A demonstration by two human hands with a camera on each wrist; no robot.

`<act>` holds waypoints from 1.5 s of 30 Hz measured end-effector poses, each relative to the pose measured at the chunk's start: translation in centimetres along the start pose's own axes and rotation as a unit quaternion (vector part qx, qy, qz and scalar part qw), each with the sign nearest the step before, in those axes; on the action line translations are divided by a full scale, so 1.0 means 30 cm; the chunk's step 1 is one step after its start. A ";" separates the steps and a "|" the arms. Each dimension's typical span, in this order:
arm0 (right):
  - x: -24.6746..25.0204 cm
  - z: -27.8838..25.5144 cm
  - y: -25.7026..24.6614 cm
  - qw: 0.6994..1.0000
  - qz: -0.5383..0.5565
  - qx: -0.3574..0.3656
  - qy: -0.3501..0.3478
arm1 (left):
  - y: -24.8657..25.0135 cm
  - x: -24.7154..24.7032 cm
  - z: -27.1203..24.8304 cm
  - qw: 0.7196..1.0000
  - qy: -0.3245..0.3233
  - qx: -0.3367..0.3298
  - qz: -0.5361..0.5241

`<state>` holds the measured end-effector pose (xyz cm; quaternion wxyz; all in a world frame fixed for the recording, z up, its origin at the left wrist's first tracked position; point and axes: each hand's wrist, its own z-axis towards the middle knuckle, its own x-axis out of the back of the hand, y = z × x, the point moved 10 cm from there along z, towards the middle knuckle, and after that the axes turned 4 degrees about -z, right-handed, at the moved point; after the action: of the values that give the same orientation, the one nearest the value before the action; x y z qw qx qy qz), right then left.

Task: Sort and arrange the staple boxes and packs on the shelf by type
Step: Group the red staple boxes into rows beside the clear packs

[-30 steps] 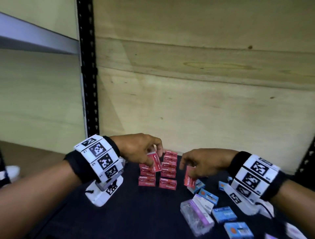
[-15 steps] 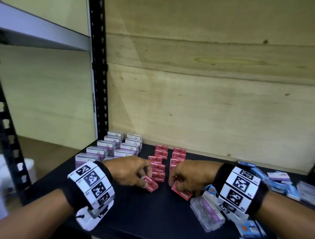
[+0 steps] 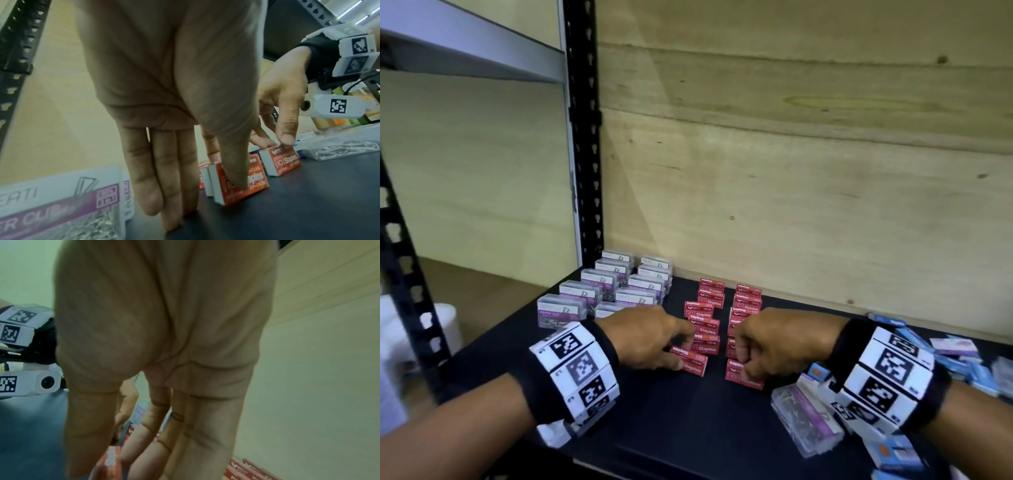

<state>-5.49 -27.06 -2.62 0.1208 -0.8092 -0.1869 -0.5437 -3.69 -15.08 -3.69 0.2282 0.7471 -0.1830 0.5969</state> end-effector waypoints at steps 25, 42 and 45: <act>0.001 -0.318 0.470 0.985 0.059 -0.156 0.048 | 0.396 0.110 0.039 0.988 0.031 -0.154 0.016; -0.232 -0.722 0.758 0.940 0.064 -0.335 0.011 | 0.626 -0.011 0.147 0.954 -0.111 -0.275 0.035; -0.225 -0.731 0.836 0.931 0.068 -0.357 0.022 | 0.617 -0.019 0.156 0.959 -0.115 -0.255 0.053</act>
<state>-15.20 -59.55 -0.36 -0.1357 -0.7975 0.0779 -0.5827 -10.13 -33.05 -2.85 0.3567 0.7172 -0.3933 0.4513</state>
